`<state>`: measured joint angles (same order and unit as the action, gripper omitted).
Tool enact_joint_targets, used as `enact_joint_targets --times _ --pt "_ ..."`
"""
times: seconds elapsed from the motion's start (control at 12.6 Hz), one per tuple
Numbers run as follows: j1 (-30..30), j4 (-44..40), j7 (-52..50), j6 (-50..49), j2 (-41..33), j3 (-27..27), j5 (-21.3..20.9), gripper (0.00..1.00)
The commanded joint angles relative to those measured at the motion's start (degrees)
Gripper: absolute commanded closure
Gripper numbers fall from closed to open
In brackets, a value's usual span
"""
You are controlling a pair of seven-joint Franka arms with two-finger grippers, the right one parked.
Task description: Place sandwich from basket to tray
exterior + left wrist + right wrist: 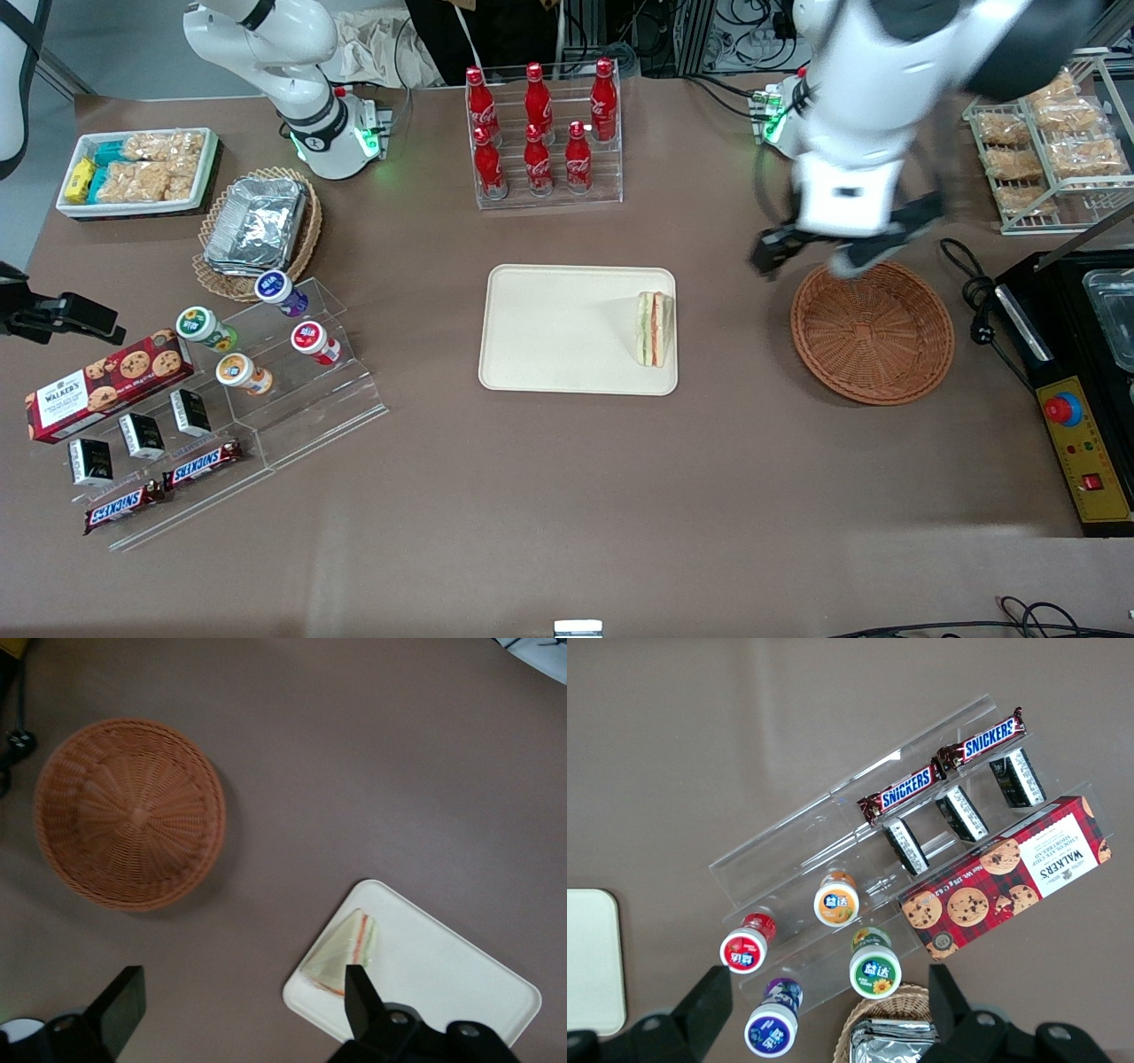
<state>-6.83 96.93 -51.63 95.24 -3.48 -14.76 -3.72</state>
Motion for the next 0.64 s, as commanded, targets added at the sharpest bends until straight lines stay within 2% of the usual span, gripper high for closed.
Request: enact_joint_targets --times 0.0,0.16,0.56 --pt "-0.91 1.51 21.48 -7.15 -6.7 12.08 3.63 0.0" --pt "-0.03 1.33 30.68 -8.58 -7.6 16.42 3.63 0.0" --pt "1.56 -0.25 32.65 -8.67 -6.37 16.52 2.84 0.0"
